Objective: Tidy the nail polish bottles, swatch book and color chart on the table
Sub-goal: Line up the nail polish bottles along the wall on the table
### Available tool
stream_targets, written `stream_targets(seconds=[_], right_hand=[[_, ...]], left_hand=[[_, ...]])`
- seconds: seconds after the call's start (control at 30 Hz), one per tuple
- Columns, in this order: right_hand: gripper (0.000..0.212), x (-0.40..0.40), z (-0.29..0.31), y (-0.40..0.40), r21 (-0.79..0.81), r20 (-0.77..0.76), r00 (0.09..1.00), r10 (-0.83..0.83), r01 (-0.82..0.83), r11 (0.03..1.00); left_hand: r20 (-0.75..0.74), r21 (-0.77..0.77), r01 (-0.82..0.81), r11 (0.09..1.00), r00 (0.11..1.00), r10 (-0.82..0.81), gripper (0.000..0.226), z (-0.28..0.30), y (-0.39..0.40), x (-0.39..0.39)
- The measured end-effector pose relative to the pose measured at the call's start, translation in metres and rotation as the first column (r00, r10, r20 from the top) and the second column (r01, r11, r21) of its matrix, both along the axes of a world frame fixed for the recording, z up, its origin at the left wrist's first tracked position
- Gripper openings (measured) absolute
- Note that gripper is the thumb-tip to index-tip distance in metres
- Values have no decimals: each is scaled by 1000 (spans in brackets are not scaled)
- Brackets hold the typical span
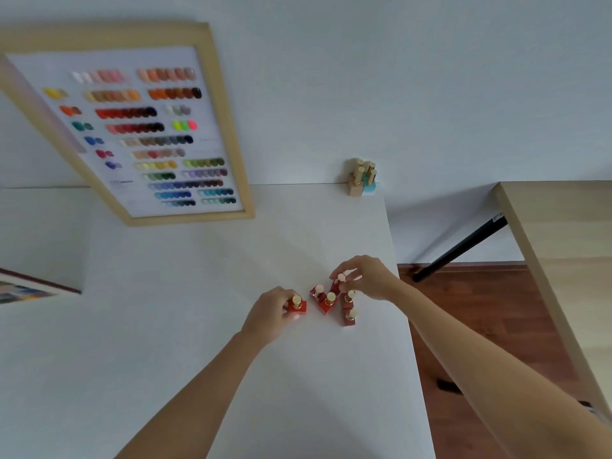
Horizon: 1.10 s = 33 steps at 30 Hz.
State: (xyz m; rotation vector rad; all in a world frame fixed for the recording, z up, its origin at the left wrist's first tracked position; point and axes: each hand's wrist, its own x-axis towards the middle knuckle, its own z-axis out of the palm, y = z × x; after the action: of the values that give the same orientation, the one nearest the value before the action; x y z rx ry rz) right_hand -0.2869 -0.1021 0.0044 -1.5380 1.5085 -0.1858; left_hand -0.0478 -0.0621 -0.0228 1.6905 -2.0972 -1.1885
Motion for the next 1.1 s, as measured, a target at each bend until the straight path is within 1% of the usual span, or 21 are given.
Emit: stream_targets(seconds=[0.13, 0.23, 0.37, 0.43, 0.5, 0.53, 0.6, 0.67, 0.73, 0.77, 0.83, 0.9, 0.97, 1.03, 1.1], right_hand=[[19, 7, -1, -4, -85, -5, 993, -116, 115, 990], [15, 10, -3, -8, -152, -4, 983, -182, 179, 972], [11, 15, -5, -15, -220, -16, 973, -230, 221, 950], [8, 18, -6, -17, -241, -42, 975, -220, 204, 949], [9, 20, -6, -18, -251, -76, 979, -192, 167, 954], [13, 22, -4, -18, -247, -92, 981, -172, 145, 958], [27, 24, 2, -17, -255, -130, 983, -128, 92, 963], [35, 27, 13, -14, -320, -154, 981, -120, 66, 945], [29, 33, 25, -9, -366, -151, 984, -91, 30, 930], [26, 36, 29, -7, -336, -172, 984, -42, -18, 942], [26, 45, 33, -3, -206, -237, 968, 80, -131, 970], [27, 55, 33, -3, -97, -315, 933, 172, -212, 972], [24, 62, 31, -5, -54, -366, 905, 220, -256, 965], [20, 66, 30, -7, -46, -381, 894, 237, -274, 961], [18, 65, 33, -7, -69, -376, 902, 210, -253, 965]], left_hand=[[47, -77, -76, 994, 996, 80, 26, -2, -5, 7], [57, -122, -135, 983, 988, 143, 25, -2, -16, 13], [59, -141, -161, 977, 983, 171, 26, -2, -36, 14], [45, -148, -166, 975, 984, 175, 27, -4, -45, 13], [39, -156, -165, 974, 984, 173, 28, -6, -53, 12], [42, -157, -162, 974, 985, 170, 28, -7, -57, 11], [38, -138, -144, 980, 988, 151, 32, -9, -63, 12], [-25, -100, -122, 987, 992, 121, 45, -8, -65, 14], [-65, -131, -108, 985, 993, 100, 61, -5, -61, 16], [-67, -179, -121, 976, 992, 110, 65, -3, -58, 15], [-83, -273, -180, 945, 983, 163, 58, 1, -52, 13], [-133, -318, -229, 920, 972, 196, 39, 5, -49, 10], [-150, -335, -241, 911, 968, 201, 24, 9, -50, 8], [-148, -339, -245, 908, 967, 205, 24, 13, -51, 7], [-153, -369, -271, 889, 961, 229, 34, 16, -46, 7]])
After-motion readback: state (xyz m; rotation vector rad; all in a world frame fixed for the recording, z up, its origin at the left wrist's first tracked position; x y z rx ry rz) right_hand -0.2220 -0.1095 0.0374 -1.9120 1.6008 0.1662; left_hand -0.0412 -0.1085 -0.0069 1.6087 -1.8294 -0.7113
